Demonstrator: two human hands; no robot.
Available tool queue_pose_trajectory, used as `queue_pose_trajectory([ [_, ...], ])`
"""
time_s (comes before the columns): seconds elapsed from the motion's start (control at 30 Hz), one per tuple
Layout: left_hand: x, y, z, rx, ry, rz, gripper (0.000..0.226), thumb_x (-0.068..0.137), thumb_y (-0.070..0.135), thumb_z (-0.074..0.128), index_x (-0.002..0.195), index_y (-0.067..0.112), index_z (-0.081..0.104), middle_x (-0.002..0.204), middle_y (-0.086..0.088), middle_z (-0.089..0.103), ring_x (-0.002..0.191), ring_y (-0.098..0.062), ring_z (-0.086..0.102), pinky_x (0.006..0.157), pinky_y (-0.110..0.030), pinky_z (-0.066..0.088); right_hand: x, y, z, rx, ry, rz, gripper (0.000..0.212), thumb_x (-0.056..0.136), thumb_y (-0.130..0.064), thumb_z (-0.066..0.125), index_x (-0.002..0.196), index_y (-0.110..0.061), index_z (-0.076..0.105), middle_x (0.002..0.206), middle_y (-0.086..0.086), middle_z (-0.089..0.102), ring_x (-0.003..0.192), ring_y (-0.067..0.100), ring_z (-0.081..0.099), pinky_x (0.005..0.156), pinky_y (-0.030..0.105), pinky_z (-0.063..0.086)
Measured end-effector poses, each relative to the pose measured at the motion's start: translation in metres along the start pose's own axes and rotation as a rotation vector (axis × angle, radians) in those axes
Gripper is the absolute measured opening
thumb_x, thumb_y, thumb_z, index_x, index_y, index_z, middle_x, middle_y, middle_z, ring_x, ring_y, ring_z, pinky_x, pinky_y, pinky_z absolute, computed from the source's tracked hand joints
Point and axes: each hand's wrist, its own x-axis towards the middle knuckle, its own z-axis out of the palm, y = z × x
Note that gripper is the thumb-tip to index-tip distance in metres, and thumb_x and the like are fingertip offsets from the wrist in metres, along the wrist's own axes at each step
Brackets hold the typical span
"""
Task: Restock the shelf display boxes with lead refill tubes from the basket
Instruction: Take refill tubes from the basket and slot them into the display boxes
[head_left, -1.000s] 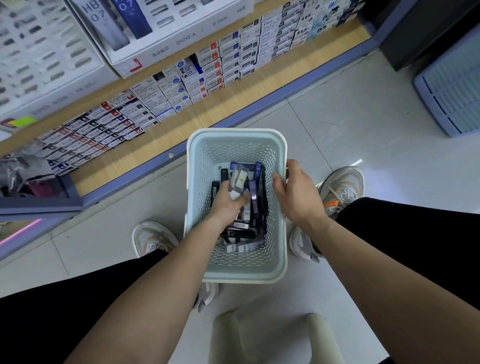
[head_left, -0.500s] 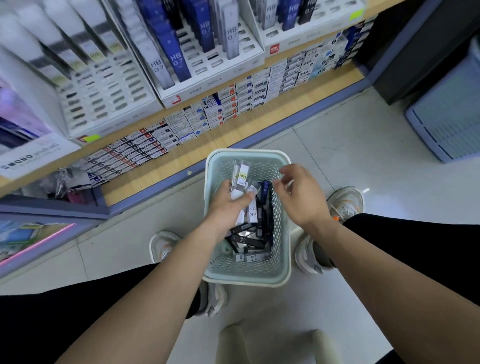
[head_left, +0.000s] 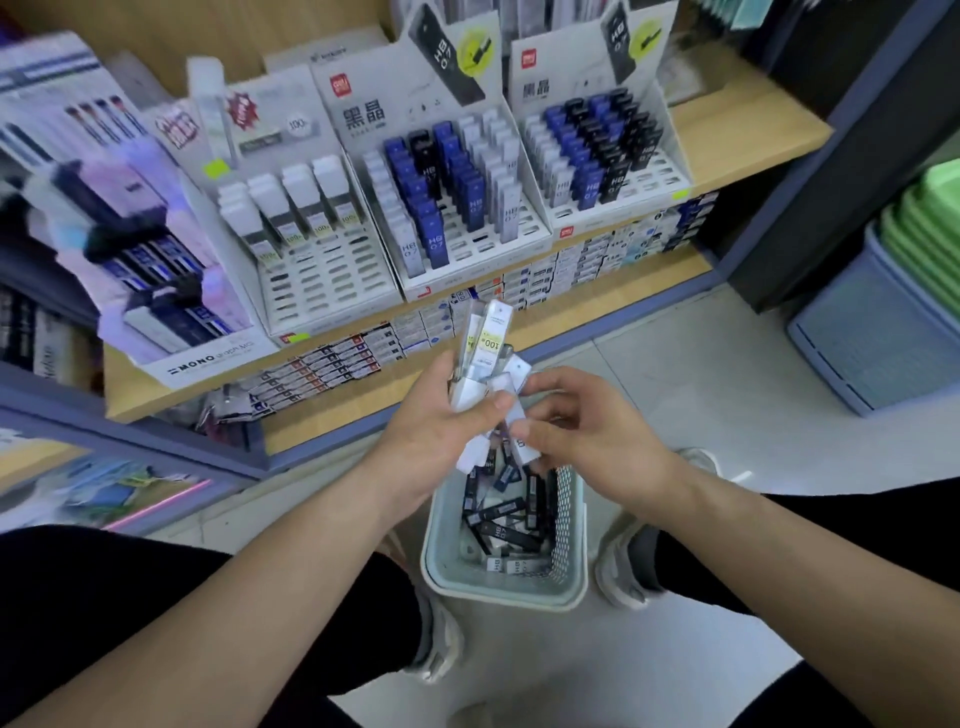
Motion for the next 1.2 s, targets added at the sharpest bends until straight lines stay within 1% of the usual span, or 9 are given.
queue_pose_trajectory([
  [0.2,-0.01,0.035,-0.015,0.142,-0.039,0.019,0.043,0.087,0.013,0.073,0.126,0.022,0.056,0.087,0.006,0.072,0.077,-0.013,0.069,0.072,-0.036,0.054,-0.004,-0.041,-0.016,-0.115,0.006,-0.075,0.008,0.094,-0.007,0.066,0.101,-0.011,0.067,0.076,-0.003,0.068,0.066,0.012,0.058,0.059,0.028,0.049],
  [0.33,-0.009,0.047,-0.022,0.145,-0.052,0.039,0.048,0.09,0.01,0.071,0.132,0.02,0.052,0.092,-0.002,0.07,0.078,-0.014,0.068,0.074,-0.038,0.057,0.003,-0.06,-0.031,-0.153,0.054,-0.133,0.011,0.093,-0.007,0.068,0.099,-0.015,0.073,0.066,-0.01,0.059,0.064,0.011,0.057,0.065,0.031,0.055],
  [0.4,-0.006,0.049,-0.024,0.174,-0.051,0.058,0.041,0.092,0.014,0.07,0.128,0.025,0.055,0.093,-0.005,0.071,0.081,-0.017,0.067,0.082,-0.045,0.057,0.008,-0.065,-0.033,-0.176,0.071,-0.165,0.017,0.09,-0.007,0.071,0.104,-0.016,0.071,0.067,-0.005,0.055,0.064,0.012,0.057,0.068,0.034,0.058],
  [0.5,0.0,0.045,-0.023,0.177,-0.026,0.063,0.032,0.094,0.015,0.067,0.122,0.027,0.056,0.087,0.0,0.07,0.079,-0.015,0.067,0.075,-0.039,0.056,0.018,-0.066,-0.033,-0.097,0.125,-0.17,0.029,0.084,-0.005,0.077,0.107,-0.01,0.06,0.069,0.004,0.062,0.066,0.02,0.063,0.07,0.039,0.058],
  [0.6,0.006,0.039,-0.018,0.205,0.008,0.066,0.031,0.094,0.017,0.068,0.119,0.03,0.057,0.084,0.003,0.07,0.077,-0.016,0.068,0.07,-0.037,0.056,0.025,-0.065,-0.03,-0.063,0.176,-0.198,0.019,0.087,-0.005,0.074,0.099,-0.008,0.06,0.069,0.009,0.071,0.066,0.022,0.069,0.068,0.033,0.06],
  [0.77,0.024,0.046,-0.01,0.267,0.01,0.064,0.037,0.094,0.02,0.068,0.126,0.033,0.054,0.098,0.006,0.069,0.078,-0.011,0.069,0.067,-0.028,0.054,0.042,-0.069,-0.031,-0.112,0.218,-0.24,0.012,0.088,-0.005,0.072,0.098,-0.01,0.068,0.077,0.009,0.07,0.063,0.02,0.069,0.062,0.028,0.058],
  [0.93,0.048,0.074,-0.011,0.328,0.023,0.082,0.033,0.095,0.02,0.066,0.126,0.027,0.054,0.088,0.003,0.066,0.066,-0.004,0.063,0.058,-0.019,0.049,0.069,-0.102,-0.063,-0.24,0.266,-0.299,0.007,0.092,-0.008,0.07,0.099,-0.009,0.069,0.086,0.01,0.072,0.07,0.02,0.072,0.068,0.038,0.062],
  [1.1,0.068,0.098,-0.024,0.412,0.056,0.083,0.033,0.094,0.022,0.068,0.124,0.029,0.055,0.095,0.002,0.068,0.077,-0.019,0.069,0.071,-0.037,0.061,0.111,-0.137,-0.112,-0.589,0.321,-0.355,0.005,0.091,-0.018,0.072,0.091,-0.02,0.068,0.085,0.0,0.073,0.08,0.02,0.071,0.073,0.039,0.061],
  [1.2,0.072,0.1,-0.028,0.402,0.055,0.071,0.027,0.094,0.021,0.068,0.118,0.028,0.057,0.087,0.001,0.068,0.066,-0.011,0.065,0.059,-0.025,0.056,0.133,-0.139,-0.126,-0.745,0.323,-0.39,0.007,0.091,-0.022,0.072,0.089,-0.027,0.067,0.087,-0.009,0.07,0.082,0.014,0.068,0.074,0.033,0.057],
])
